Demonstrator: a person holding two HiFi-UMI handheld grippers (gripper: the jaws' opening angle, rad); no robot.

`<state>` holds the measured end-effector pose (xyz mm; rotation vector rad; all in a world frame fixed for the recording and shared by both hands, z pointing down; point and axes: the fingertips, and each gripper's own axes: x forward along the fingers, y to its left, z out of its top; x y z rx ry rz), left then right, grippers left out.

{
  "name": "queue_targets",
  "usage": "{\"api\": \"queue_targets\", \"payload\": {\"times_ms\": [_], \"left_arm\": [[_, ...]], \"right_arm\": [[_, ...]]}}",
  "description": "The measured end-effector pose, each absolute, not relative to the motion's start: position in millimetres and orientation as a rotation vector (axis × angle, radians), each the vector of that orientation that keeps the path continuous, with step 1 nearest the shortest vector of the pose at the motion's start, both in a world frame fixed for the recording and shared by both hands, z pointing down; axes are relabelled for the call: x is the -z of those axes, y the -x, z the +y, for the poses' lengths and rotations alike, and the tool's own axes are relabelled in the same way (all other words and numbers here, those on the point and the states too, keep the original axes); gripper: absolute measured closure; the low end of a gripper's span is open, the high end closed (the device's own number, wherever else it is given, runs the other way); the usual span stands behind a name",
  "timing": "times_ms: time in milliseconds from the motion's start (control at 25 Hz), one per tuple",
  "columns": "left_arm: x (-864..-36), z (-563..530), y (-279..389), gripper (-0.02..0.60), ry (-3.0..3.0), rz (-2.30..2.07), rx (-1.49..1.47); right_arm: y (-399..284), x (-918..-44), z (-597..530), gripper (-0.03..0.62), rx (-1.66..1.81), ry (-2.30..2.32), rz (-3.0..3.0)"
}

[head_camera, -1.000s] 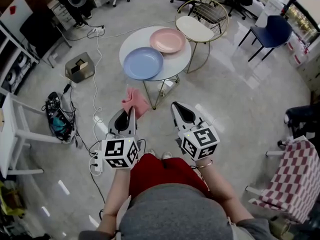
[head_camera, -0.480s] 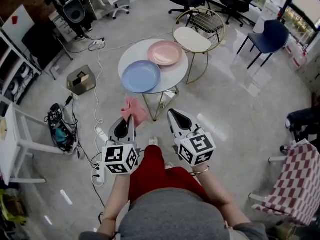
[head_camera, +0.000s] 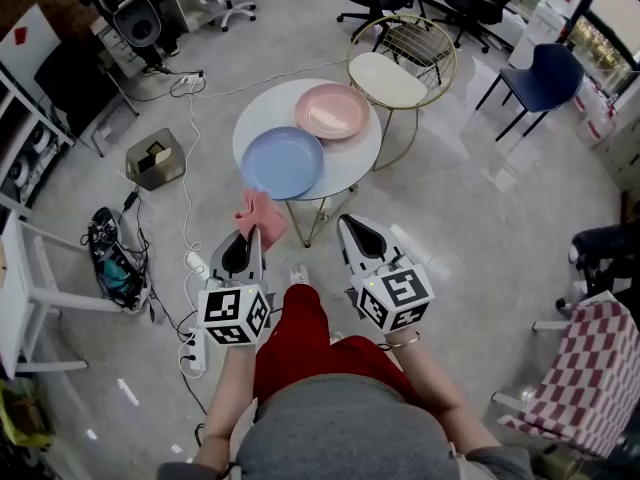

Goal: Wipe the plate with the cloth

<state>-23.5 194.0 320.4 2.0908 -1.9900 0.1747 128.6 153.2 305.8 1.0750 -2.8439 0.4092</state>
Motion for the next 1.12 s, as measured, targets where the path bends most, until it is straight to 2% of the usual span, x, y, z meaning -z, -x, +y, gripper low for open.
{"api": "queue_targets", "payload": {"times_ms": [720,1120], "left_arm": [[-358.0,13.4,143.5,0.548,-2.047,-1.885,-0.216],[-372.1,-59.1,151.6,0.548,-2.102,-1.756,-0.261]], "right_arm": [[-24.7,-333.8,-30.1,0.565,-0.464,-1.124,-2.724],[-17.8,-344.0,-91.0,0.565,-0.479,-1.230,-2.623]]}}
